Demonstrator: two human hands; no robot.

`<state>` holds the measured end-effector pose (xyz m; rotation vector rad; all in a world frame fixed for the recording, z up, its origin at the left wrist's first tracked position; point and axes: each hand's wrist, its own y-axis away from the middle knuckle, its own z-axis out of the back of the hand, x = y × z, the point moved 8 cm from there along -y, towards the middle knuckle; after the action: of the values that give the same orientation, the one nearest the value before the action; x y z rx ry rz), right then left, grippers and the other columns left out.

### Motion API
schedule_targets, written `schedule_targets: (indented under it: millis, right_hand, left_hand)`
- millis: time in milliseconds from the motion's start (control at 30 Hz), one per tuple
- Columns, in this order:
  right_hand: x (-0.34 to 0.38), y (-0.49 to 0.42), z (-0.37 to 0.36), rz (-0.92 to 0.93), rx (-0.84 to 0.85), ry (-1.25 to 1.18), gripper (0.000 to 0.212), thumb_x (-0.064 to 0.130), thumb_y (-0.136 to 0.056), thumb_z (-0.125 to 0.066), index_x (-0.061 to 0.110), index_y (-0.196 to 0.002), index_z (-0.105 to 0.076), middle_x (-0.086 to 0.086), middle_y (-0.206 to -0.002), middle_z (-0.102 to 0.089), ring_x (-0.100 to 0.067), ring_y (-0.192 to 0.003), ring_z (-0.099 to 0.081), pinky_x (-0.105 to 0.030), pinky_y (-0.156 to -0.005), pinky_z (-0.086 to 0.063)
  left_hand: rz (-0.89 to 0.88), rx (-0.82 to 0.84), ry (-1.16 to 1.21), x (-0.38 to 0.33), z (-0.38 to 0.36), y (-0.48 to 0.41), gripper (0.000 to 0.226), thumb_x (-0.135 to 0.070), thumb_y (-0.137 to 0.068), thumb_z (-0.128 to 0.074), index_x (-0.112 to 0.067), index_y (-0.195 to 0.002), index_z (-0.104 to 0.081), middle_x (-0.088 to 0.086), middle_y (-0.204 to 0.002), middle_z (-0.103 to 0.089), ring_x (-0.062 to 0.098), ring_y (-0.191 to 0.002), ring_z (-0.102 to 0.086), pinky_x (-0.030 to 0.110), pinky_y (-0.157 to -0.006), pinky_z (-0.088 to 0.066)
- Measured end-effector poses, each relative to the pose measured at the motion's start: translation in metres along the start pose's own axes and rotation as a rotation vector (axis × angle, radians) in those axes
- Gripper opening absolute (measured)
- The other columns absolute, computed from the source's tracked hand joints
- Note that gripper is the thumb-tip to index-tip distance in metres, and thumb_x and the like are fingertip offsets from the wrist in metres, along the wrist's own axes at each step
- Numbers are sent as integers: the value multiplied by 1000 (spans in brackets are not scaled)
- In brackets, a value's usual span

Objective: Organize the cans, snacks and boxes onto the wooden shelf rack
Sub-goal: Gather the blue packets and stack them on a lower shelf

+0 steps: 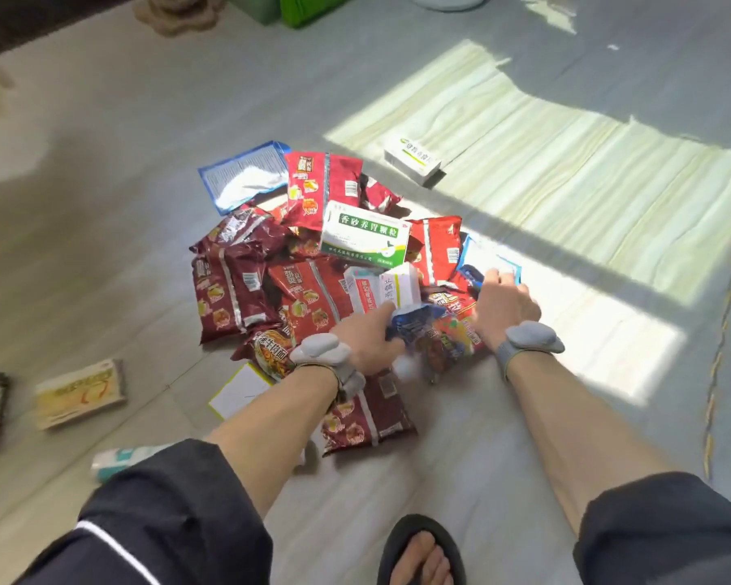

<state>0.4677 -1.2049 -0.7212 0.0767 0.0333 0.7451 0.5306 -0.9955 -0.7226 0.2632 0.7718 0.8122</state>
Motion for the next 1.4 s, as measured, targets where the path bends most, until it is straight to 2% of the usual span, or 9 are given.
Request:
schedule_targets:
  millis: [267, 433, 633, 833, 1000, 1133, 1233, 1300, 1400]
  right_hand:
    - [42, 34, 118, 170, 161, -58, 26, 27, -99, -48, 10, -116, -59, -15, -118, -65, -36, -109, -62, -37, -79, -47]
    - [89, 85, 197, 279, 287, -257, 29, 24, -96, -42, 6, -106, -62, -21, -123, -64, -38, -112, -59, -36, -83, -42]
    - [174, 158, 271, 382, 393, -348, 14, 9, -104, -35, 9, -100, -49, -26, -121, -56, -38, -125, -53, -27, -82, -37]
    - [235, 236, 322, 522, 504, -615, 29, 10, -98, -43, 17, -69, -44, -4, -72, -46, -15, -61, -42, -27, -56, -35]
    - [289, 288, 330, 536, 738, -909, 17, 8, -97, -47, 11, -81, -51, -6, -71, -53, -18, -58, -55, -30, -52, -45]
    - [319, 298, 322, 639, 656, -759, 18, 12, -99, -47, 16, -83, -54, -11, -88, -59, -25, -81, -58, -28, -66, -47]
    - [330, 289, 313, 637, 556, -705, 18, 14, -96, -53, 18, -80, -59, -8, -89, -65, -27, -85, -60, -33, -72, -52]
    - [336, 278, 305, 598, 553, -794, 12, 11, -93, -58, 9, -84, -65, -15, -90, -71, -31, -82, -67, -50, -81, -57]
    - [356, 249, 282, 573, 552, -829, 8, 15, -90, -67, 9, -84, -69, -11, -86, -72, -27, -80, -68, -47, -78, -58]
  left_hand:
    - [305, -201, 692, 58, 86, 112, 22, -31, -82, -65, -15, -98, -61, 3, -104, -62, 16, -82, -55, 32, -76, -44]
    - [329, -355, 748, 83, 143, 204, 45, -56, -69, -81, -23, -98, -72, 0, -103, -74, 22, -94, -69, 39, -93, -55]
    - [348, -492, 712, 110, 204, 303, 27, -31, -83, -79, -14, -102, -69, 8, -101, -73, 24, -87, -68, 33, -81, -55]
    - [296, -605, 817, 130, 244, 364, 21, -24, -97, -63, -10, -112, -65, 7, -109, -66, 23, -87, -62, 30, -77, -46]
    - [180, -592, 976, 125, 244, 390, 50, -44, -103, -45, -7, -133, -59, 10, -139, -55, 30, -124, -53, 37, -104, -42]
    - [127, -451, 1120, 113, 225, 392, 68, -69, -87, -55, -15, -127, -67, 14, -132, -64, 34, -120, -60, 49, -109, -42]
    - [90, -209, 1074, 104, 212, 391, 58, -49, -79, -77, -11, -122, -67, 17, -118, -70, 36, -103, -67, 48, -97, -53]
    - [89, -192, 1026, 105, 215, 388, 61, -32, -69, -87, -6, -119, -66, 19, -109, -73, 41, -101, -69, 54, -96, -53]
    - [164, -209, 966, 132, 225, 362, 73, -34, -57, -91, -7, -120, -64, 16, -104, -75, 39, -100, -71, 54, -94, -54]
